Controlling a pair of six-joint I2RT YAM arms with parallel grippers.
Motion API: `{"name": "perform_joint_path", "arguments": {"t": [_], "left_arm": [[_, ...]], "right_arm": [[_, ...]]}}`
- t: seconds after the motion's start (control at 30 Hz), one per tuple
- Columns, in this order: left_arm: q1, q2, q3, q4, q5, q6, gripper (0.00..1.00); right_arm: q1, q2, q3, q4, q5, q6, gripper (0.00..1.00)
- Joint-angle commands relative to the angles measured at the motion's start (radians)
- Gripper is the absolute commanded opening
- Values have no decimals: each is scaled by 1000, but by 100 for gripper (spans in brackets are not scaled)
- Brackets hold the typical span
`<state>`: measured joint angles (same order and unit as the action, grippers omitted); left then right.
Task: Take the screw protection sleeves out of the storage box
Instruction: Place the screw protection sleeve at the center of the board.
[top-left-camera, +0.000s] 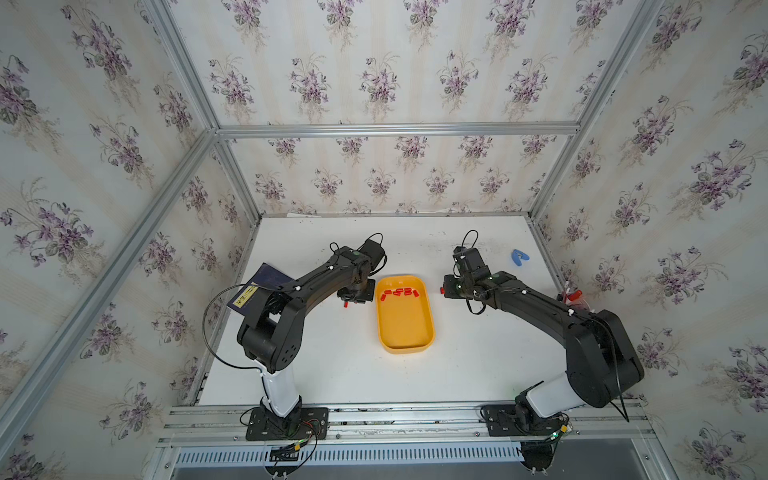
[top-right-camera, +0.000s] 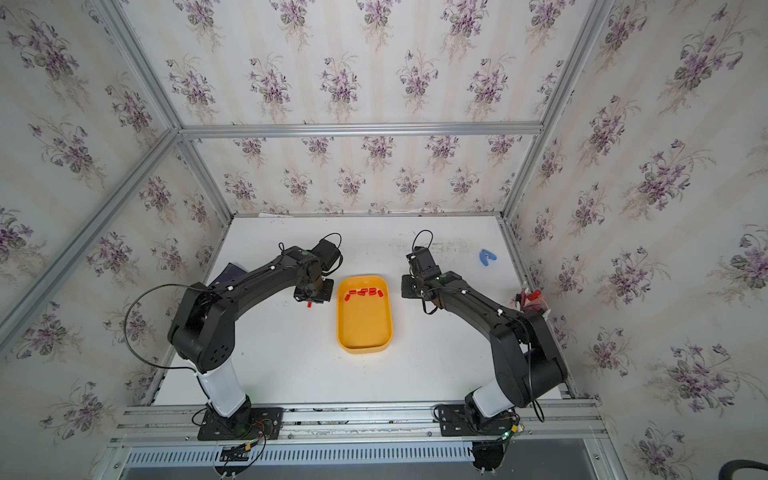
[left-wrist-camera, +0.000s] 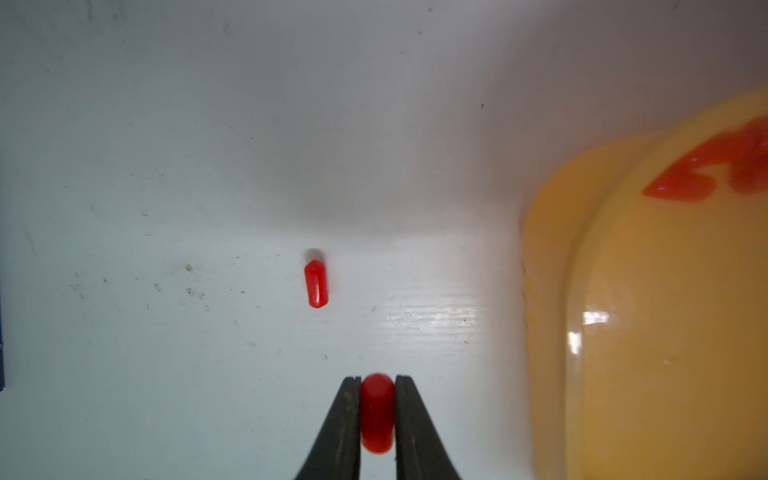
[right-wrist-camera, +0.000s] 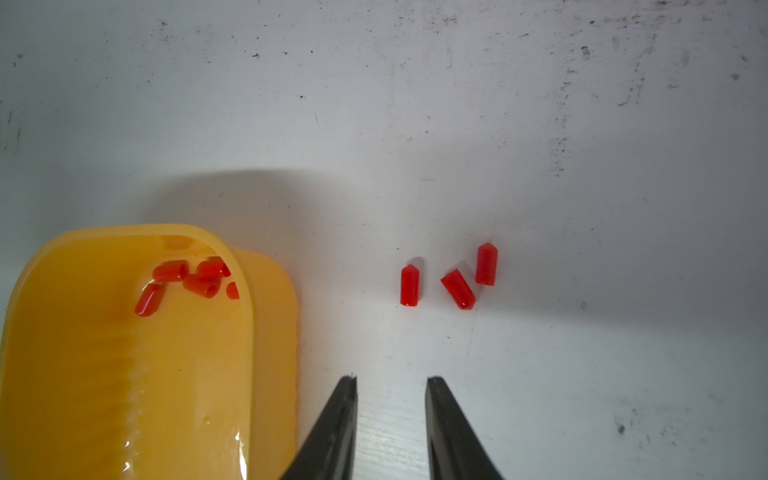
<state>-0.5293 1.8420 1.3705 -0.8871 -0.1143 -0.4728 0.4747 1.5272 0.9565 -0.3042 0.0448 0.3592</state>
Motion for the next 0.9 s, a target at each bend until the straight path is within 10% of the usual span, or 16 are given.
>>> {"name": "perform_joint_path", "arguments": {"t": [0.0,0.87], "left_arm": [[9,31,-20,47,-34,7,20],[23,105,-67,164,-87,5,29]], "right_arm": [[-1,3,0,0,13,-9,33],[-8,78,42,-66,56,37,33]]}}
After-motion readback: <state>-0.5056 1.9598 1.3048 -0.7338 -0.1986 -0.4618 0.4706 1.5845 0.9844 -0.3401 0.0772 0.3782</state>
